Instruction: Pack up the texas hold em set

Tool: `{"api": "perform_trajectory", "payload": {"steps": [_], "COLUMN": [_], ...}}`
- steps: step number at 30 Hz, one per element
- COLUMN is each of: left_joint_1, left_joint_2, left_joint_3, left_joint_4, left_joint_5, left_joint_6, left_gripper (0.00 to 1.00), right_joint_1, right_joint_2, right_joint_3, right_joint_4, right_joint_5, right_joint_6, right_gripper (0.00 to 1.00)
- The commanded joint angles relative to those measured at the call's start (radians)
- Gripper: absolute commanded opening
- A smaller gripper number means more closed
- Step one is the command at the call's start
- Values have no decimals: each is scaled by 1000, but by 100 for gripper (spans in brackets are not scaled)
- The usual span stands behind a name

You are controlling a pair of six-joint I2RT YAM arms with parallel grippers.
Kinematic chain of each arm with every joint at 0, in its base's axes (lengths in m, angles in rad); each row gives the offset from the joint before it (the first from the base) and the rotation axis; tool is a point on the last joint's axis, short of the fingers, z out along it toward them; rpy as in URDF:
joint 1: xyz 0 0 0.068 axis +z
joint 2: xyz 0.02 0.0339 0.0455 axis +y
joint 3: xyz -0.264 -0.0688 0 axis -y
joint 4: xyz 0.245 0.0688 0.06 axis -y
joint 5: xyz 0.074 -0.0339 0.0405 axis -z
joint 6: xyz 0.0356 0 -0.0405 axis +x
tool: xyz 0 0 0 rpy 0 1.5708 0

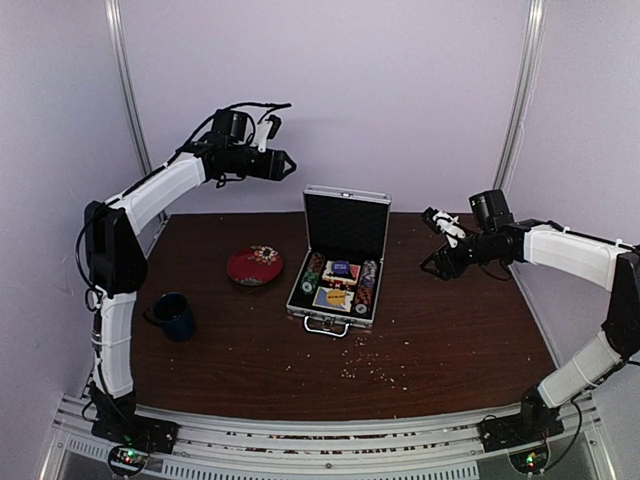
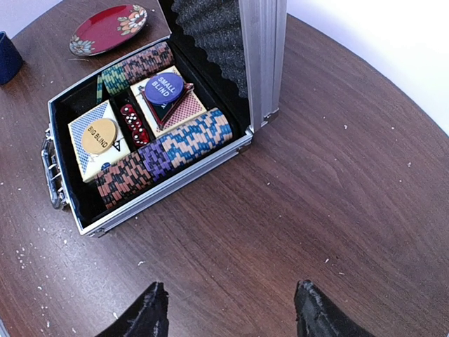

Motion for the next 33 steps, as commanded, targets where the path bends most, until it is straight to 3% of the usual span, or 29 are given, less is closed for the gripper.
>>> {"api": "perform_trajectory", "payload": {"steps": [1,9,20,33], "left_joint_1": [4,3,-14,-27], "left_joint_2": [24,85,106,-107], "left_joint_3": [51,51,12,-341], "left_joint_4": [34,76,78,56], "left_joint_5": [155,271,312,229], "left_joint_6": [-28,-112,-120,-79], "left_gripper": [64,63,59,54], "right_joint_1": [-1,-1,0,1], "right_joint_2": [-16,-9,16,41], "right_joint_3": [10,11,18,27], "right_joint_4": [9,-2,-22,-47], "right_joint_5": [-15,-20,-35,-53], "right_joint_6": [-22,-34,-52,-69], "right_gripper": [62,62,62,62]}}
